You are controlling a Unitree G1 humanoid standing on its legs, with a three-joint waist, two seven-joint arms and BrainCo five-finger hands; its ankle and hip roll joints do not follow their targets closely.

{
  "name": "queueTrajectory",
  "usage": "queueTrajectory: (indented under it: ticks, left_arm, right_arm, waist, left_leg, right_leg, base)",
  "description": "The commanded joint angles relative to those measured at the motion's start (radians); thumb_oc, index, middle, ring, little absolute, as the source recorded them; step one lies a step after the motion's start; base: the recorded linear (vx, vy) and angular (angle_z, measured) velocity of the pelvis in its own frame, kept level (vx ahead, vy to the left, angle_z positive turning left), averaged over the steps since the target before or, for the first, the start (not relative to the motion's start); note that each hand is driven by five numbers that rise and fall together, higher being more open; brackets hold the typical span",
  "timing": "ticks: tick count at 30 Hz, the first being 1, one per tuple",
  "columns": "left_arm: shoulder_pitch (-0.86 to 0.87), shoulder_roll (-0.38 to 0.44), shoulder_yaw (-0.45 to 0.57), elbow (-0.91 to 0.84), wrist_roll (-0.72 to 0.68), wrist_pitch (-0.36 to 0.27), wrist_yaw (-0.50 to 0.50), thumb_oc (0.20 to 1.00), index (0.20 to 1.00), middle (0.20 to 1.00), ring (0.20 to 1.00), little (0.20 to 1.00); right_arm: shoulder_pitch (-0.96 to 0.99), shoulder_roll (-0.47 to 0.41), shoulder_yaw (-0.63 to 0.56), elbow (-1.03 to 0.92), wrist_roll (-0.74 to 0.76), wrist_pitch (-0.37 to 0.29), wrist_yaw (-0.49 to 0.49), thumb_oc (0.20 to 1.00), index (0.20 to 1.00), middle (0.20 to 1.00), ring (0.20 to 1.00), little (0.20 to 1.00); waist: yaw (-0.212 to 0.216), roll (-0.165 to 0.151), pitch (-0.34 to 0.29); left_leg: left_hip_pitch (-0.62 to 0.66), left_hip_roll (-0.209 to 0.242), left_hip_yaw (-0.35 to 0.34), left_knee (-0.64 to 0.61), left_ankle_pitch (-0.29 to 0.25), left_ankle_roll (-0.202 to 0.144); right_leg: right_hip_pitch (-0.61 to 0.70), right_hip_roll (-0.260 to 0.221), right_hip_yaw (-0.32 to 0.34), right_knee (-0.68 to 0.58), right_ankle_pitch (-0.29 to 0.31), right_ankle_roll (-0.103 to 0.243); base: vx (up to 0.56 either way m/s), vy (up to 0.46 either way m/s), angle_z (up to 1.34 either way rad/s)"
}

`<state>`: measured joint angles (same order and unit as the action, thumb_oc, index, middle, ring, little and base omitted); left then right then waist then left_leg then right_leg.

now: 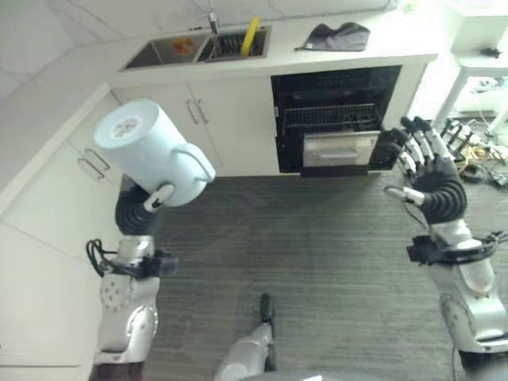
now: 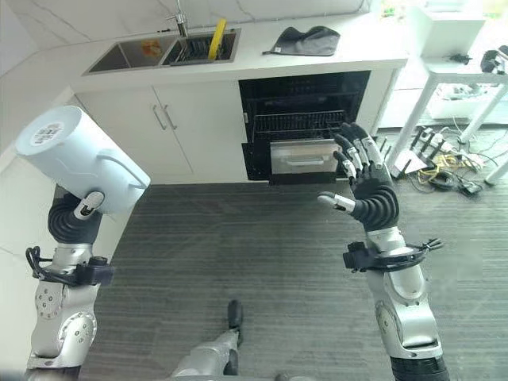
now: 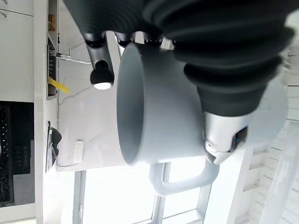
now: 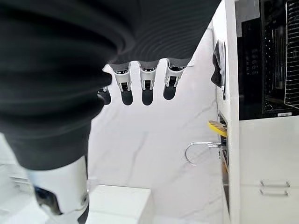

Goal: Place the dishes in the dishwasher.

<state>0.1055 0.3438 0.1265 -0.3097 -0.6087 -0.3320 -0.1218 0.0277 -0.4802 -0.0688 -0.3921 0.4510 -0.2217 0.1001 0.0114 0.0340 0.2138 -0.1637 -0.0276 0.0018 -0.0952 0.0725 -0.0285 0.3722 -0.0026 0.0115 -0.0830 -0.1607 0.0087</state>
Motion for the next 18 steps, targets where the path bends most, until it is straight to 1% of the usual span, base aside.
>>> queueTrajectory:
  ticks: [1,2,4,5,6,7,9,10,11,12,13,14,15,16,17,18]
  left_arm:
    - [-0.031,0.059,0.026,-0.062,-0.01,-0.08,0.011,0.2,0.2,0.2,0.2,0.2]
    - [-0.039,0.063,0.028,-0.06,-0.011,-0.075,0.015,0.2,0.2,0.2,0.2,0.2]
    - [-0.06,0.073,0.028,-0.062,-0.009,-0.059,0.012,0.2,0.2,0.2,0.2,0.2]
    - [-0.082,0.077,0.019,-0.063,0.001,-0.046,0.013,0.2,0.2,0.2,0.2,0.2]
    - [-0.097,0.079,0.013,-0.064,0.008,-0.036,0.014,0.2,0.2,0.2,0.2,0.2]
    - [-0.114,0.08,0.006,-0.065,0.017,-0.021,0.018,0.2,0.2,0.2,0.2,0.2]
    - [-0.129,0.083,-0.002,-0.062,0.03,-0.011,0.025,0.2,0.2,0.2,0.2,0.2]
    - [-0.121,0.08,0.004,-0.071,0.03,0.0,0.022,0.2,0.2,0.2,0.2,0.2]
    - [-0.119,0.08,0.005,-0.071,0.03,0.001,0.022,0.2,0.2,0.2,0.2,0.2]
    - [-0.109,0.081,0.012,-0.075,0.031,0.0,0.018,0.2,0.2,0.2,0.2,0.2]
    - [-0.107,0.082,0.013,-0.075,0.035,0.0,0.019,0.2,0.2,0.2,0.2,0.2]
    - [-0.107,0.082,0.01,-0.076,0.044,-0.001,0.022,0.2,0.2,0.2,0.2,0.2]
    - [-0.106,0.081,0.008,-0.076,0.051,-0.003,0.029,0.2,0.2,0.2,0.2,0.2]
    - [-0.115,0.083,0.008,-0.077,0.063,0.001,0.046,0.2,0.2,0.2,0.2,0.2]
    - [-0.124,0.084,0.005,-0.078,0.064,0.006,0.056,0.2,0.2,0.2,0.2,0.2]
    - [-0.142,0.089,-0.002,-0.076,0.061,0.007,0.071,0.2,0.2,0.2,0.2,0.2]
  right_arm:
    - [0.003,0.006,-0.049,-0.066,0.034,-0.063,0.034,1.0,1.0,1.0,1.0,1.0]
    - [0.01,0.007,-0.053,-0.075,0.044,-0.06,0.041,1.0,1.0,1.0,1.0,1.0]
    - [0.02,0.006,-0.06,-0.094,0.056,-0.051,0.037,1.0,1.0,1.0,1.0,1.0]
    - [0.015,0.012,-0.057,-0.094,0.047,-0.049,0.03,1.0,1.0,1.0,1.0,1.0]
    - [0.007,0.015,-0.054,-0.093,0.04,-0.046,0.02,1.0,1.0,1.0,1.0,1.0]
    - [-0.008,0.019,-0.048,-0.088,0.028,-0.04,-0.003,1.0,1.0,1.0,1.0,1.0]
    - [-0.031,0.029,-0.033,-0.08,0.021,-0.029,-0.021,1.0,1.0,1.0,1.0,1.0]
    - [-0.039,0.049,-0.018,-0.083,0.014,-0.015,-0.014,1.0,1.0,1.0,1.0,1.0]
    - [-0.038,0.05,-0.017,-0.084,0.013,-0.015,-0.013,1.0,1.0,1.0,1.0,1.0]
    - [-0.033,0.061,-0.013,-0.086,0.009,-0.01,0.0,1.0,1.0,1.0,1.0,1.0]
    - [-0.028,0.062,-0.01,-0.088,0.011,-0.01,0.005,1.0,1.0,1.0,1.0,1.0]
    - [-0.024,0.064,-0.003,-0.087,0.016,-0.013,0.018,1.0,1.0,1.0,1.0,1.0]
    - [-0.024,0.066,0.002,-0.087,0.017,-0.014,0.026,1.0,1.0,1.0,1.0,1.0]
    - [-0.025,0.068,0.012,-0.08,0.017,-0.014,0.045,1.0,1.0,1.0,1.0,1.0]
    - [-0.028,0.066,0.02,-0.074,0.018,-0.017,0.052,1.0,1.0,1.0,1.0,1.0]
    - [-0.031,0.056,0.023,-0.069,0.028,-0.025,0.07,1.0,1.0,1.0,1.0,1.0]
  waist:
    - [0.003,-0.025,-0.052]
    - [0.005,-0.026,-0.057]
    - [0.009,-0.036,-0.071]
    - [0.016,-0.045,-0.082]
    - [0.025,-0.046,-0.088]
    - [0.036,-0.053,-0.099]
    - [0.05,-0.055,-0.106]
    - [0.062,-0.059,-0.116]
    - [0.062,-0.063,-0.117]
    - [0.062,-0.057,-0.117]
    - [0.059,-0.059,-0.118]
    - [0.051,-0.051,-0.116]
    - [0.046,-0.048,-0.112]
    - [0.043,-0.043,-0.109]
    - [0.042,-0.041,-0.106]
    - [0.033,-0.039,-0.095]
  left_leg:
    - [0.068,0.064,0.04,0.008,0.054,-0.048]
    - [0.078,0.062,0.034,0.008,0.046,-0.041]
    - [0.098,0.06,0.048,0.008,0.031,-0.029]
    - [0.109,0.052,0.048,0.008,0.023,-0.018]
    - [0.109,0.049,0.04,0.008,0.027,-0.009]
    - [0.118,0.035,0.025,0.008,0.013,-0.001]
    - [0.12,0.023,0.009,0.008,0.015,0.016]
    - [0.132,0.005,0.009,0.008,0.008,0.034]
    - [0.136,0.0,0.009,0.008,-0.001,0.035]
    - [0.145,-0.005,0.012,0.008,-0.003,0.048]
    - [0.158,-0.015,0.009,0.008,-0.017,0.054]
    - [0.176,-0.017,0.006,0.008,-0.028,0.061]
    - [0.189,-0.017,0.008,0.008,-0.036,0.062]
    - [0.21,-0.013,0.01,0.008,-0.045,0.058]
    - [0.218,-0.009,0.01,0.008,-0.047,0.052]
    - [0.236,0.0,0.008,0.008,-0.06,0.044]
  right_leg:
    - [-0.096,-0.028,-0.061,-0.003,0.078,0.077]
    - [-0.09,-0.035,-0.065,0.007,0.071,0.083]
    - [-0.081,-0.054,-0.088,0.025,0.059,0.096]
    - [-0.079,-0.067,-0.106,0.044,0.053,0.105]
    - [-0.087,-0.07,-0.118,0.061,0.056,0.108]
    - [-0.091,-0.081,-0.133,0.09,0.044,0.112]
    - [-0.108,-0.087,-0.141,0.141,0.052,0.118]
    - [-0.138,-0.1,-0.156,0.235,0.082,0.136]
    - [-0.139,-0.106,-0.157,0.25,0.077,0.138]
    - [-0.175,-0.106,-0.158,0.344,0.111,0.145]
    - [-0.2,-0.111,-0.148,0.409,0.121,0.148]
    - [-0.247,-0.104,-0.14,0.489,0.144,0.144]
    - [-0.286,-0.106,-0.14,0.518,0.139,0.138]
    - [-0.324,-0.126,-0.167,0.489,0.124,0.121]
    - [-0.325,-0.134,-0.18,0.454,0.109,0.113]
    - [-0.327,-0.155,-0.19,0.33,0.108,0.107]
  base:
    - [0.34,0.239,-0.57]
    - [0.35,0.229,-0.57]
    - [0.28,0.164,-0.82]
    - [0.25,0.166,-0.66]
    - [0.31,0.182,-0.27]
    - [0.27,0.174,0.11]
    - [0.25,0.221,0.14]
    - [0.22,0.226,0.19]
    - [0.25,0.29,0.19]
    - [0.16,0.167,0.1]
    - [0.19,0.236,0.01]
    - [0.15,0.147,-0.07]
    - [0.17,0.128,-0.1]
    - [0.14,0.04,-0.11]
    - [0.23,-0.069,-0.34]
    - [0.22,-0.163,-0.27]
